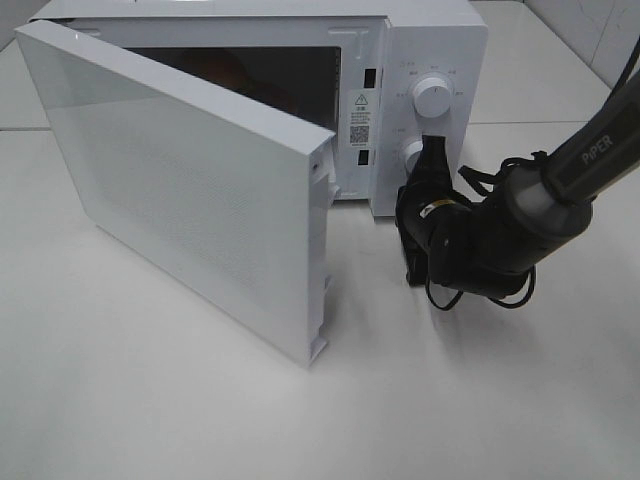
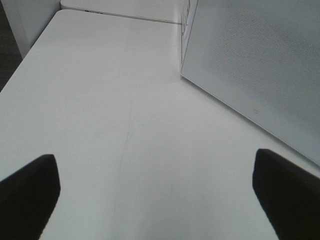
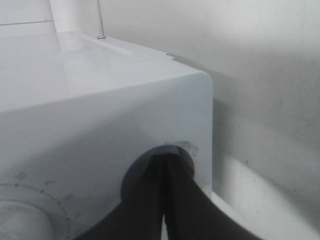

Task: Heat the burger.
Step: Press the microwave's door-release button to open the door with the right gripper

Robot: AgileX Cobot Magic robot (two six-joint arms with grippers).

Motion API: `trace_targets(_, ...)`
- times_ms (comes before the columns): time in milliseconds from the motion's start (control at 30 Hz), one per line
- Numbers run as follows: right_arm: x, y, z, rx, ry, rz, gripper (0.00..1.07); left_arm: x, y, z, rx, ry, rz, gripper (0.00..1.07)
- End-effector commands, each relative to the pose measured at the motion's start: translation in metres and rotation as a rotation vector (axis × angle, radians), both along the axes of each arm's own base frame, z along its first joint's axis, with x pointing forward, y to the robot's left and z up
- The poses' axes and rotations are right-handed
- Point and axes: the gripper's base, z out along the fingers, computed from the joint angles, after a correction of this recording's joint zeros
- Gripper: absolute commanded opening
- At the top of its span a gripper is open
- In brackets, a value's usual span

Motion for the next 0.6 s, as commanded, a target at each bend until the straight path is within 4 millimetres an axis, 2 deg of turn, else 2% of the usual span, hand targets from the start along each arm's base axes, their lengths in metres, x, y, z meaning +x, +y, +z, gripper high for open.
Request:
trace_targets(33, 0.0504, -0.014, 0.0582, -0.045, -0.522, -0.055, 0.0, -0.0023, -0.001, -0.0004, -0.012, -0.024, 0.001, 1.0)
trace_targets(600, 0.0485, -0.013, 0.0675, -0.046, -0.464, -0.03, 0.0, -0.0023, -0.001, -0.0004, -0.012, -0.024, 0.001, 1.0)
